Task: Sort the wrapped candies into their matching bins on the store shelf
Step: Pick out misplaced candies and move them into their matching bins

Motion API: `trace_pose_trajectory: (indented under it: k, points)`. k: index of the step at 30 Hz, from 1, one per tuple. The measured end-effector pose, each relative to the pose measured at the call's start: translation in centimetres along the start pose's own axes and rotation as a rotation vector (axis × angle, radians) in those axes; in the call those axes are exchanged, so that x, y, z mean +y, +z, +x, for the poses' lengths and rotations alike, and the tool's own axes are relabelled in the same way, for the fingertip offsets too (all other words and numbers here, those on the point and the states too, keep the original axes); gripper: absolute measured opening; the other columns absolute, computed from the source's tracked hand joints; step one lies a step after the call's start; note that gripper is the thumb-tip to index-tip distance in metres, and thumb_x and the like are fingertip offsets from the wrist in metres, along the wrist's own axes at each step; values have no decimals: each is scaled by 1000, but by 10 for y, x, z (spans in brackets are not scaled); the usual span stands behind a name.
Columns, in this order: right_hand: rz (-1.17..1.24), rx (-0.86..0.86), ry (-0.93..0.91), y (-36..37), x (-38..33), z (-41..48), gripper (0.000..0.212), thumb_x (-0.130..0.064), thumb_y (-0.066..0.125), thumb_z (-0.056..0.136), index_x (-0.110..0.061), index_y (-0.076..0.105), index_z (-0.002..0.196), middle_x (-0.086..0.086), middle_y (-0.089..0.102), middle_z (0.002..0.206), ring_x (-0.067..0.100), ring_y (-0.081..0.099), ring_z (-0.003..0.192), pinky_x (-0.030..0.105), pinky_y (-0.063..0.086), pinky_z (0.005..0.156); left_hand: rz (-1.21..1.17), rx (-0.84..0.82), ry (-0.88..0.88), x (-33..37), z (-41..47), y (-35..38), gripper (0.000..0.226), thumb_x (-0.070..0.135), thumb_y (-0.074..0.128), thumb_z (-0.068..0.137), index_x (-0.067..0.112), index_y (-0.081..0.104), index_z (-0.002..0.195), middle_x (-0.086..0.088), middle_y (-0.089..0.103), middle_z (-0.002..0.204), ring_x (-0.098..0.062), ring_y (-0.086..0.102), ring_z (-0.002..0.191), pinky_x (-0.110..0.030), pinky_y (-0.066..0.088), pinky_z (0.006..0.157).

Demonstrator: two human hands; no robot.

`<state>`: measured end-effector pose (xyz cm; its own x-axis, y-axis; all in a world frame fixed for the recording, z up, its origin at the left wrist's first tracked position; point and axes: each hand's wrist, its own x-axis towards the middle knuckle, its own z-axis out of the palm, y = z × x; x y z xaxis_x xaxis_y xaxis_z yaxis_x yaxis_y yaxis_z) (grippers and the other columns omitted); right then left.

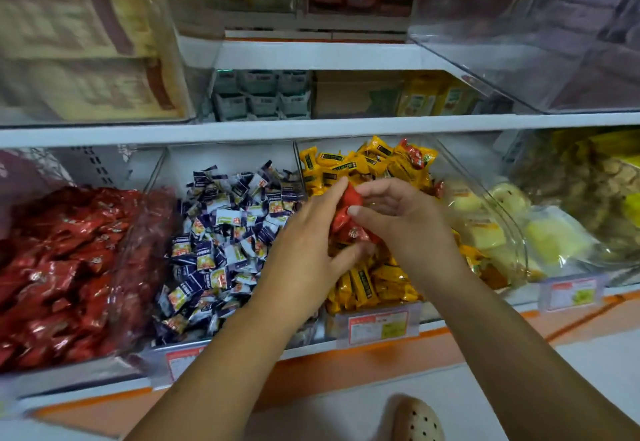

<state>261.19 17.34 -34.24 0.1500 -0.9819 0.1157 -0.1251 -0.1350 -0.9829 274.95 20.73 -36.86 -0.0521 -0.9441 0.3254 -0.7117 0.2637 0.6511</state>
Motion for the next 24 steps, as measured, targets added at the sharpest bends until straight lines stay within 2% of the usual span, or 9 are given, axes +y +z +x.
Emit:
trace_pose_trajectory:
  k: [3,6,8,10,14,16,20,22,24]
  points:
    - [43,-54,55,12,-2,0,16,-10,68,86,-23,70,93,6,73,93,14,71,83,30,60,69,-68,-15,-17,-5,-1,-8,79,38,64,87,39,16,150,15,32,150,1,29,131,-4,23,94]
    - [35,-145,57,16,-2,1,17,-11,63,90,-24,73,96,-1,73,96,10,70,88,23,57,73,-133,9,-33,-8,-2,-14,64,30,60,92,35,28,147,12,43,143,1,41,122,-11,33,96]
    - [90,-199,69,11,-5,2,20,-9,56,94,-19,73,100,2,73,101,15,69,95,28,57,81,-188,23,-57,-10,-3,-16,52,29,56,95,37,35,141,10,53,128,9,50,101,-6,38,82]
    - [80,-176,68,-1,-6,7,20,-9,52,96,-14,70,104,5,74,100,18,70,94,30,58,81,-235,39,-80,-13,-3,-18,41,29,52,96,39,40,133,8,59,106,5,56,79,-8,40,67]
    - [-276,164,2,-45,15,26,25,-4,49,97,-18,69,100,5,72,96,23,69,91,38,56,82,-297,91,-118,-18,-3,-23,26,32,50,96,42,43,118,13,56,99,-5,58,78,-23,46,62]
    - [-506,249,-32,-60,27,34,26,-8,49,98,-19,70,109,2,70,107,19,66,97,31,51,82,-302,106,-142,-20,-3,-25,22,33,50,95,43,43,114,13,54,91,-8,58,76,-22,44,58]
    - [-654,188,-65,-61,40,48,30,-19,46,99,-26,64,123,-4,61,122,5,60,95,20,44,77,-279,121,-148,-23,-2,-23,22,34,49,96,44,42,113,12,53,92,-10,60,76,-15,43,54]
    - [-717,122,-44,-51,44,53,34,-30,42,100,-34,56,131,-1,54,135,12,55,113,29,42,96,-277,123,-155,-23,-1,-21,22,33,49,96,44,42,113,12,53,94,-11,60,76,-13,43,54]
    - [-779,47,-27,-40,44,58,39,-26,38,103,-27,48,140,2,49,143,23,41,131,25,20,105,-279,126,-163,-24,-1,-20,22,34,49,96,45,42,113,12,53,93,-10,59,75,-12,42,53]
